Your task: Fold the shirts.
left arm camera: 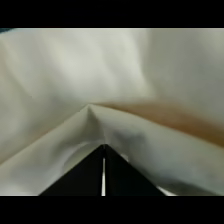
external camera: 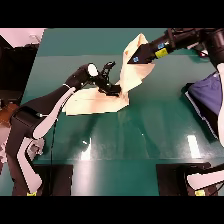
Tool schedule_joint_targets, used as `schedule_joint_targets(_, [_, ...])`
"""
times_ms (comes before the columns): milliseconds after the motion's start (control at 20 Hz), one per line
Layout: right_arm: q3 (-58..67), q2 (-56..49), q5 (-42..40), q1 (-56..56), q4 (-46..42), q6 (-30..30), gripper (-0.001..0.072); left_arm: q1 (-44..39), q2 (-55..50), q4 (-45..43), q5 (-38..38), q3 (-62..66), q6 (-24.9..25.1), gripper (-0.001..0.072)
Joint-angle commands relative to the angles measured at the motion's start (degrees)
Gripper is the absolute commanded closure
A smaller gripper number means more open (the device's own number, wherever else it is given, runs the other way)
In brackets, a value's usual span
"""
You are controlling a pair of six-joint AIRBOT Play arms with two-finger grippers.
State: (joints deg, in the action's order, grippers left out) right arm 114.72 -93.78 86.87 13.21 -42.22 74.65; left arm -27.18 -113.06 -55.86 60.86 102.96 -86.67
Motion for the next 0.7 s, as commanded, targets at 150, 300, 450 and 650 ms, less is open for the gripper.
schedule_joint_targets(150, [-0.3, -1.6, 0.0, 1.5, 0.0, 1.4, 0.0699, 6.0, 5.5, -6.5, 7.5, 1.9, 0.3, 0.0682])
schedule_joint_targets(300, [0.5, -2.3, -0.5, 3.5, -2.7, 1.4, 0.0699, 11.8, 10.8, -9.6, 11.8, 2.1, 2.6, 0.0682])
schedule_joint_targets(450, [1.9, -4.4, -1.0, 7.0, -5.1, 1.4, 0.0699, 19.0, 17.5, -10.2, 15.9, 2.1, 4.7, 0.0682])
schedule_joint_targets(650, [1.9, -8.4, -4.3, 12.6, -5.9, 1.3, 0.0698, 27.0, 25.4, -10.2, 20.2, 2.1, 7.6, 0.0681])
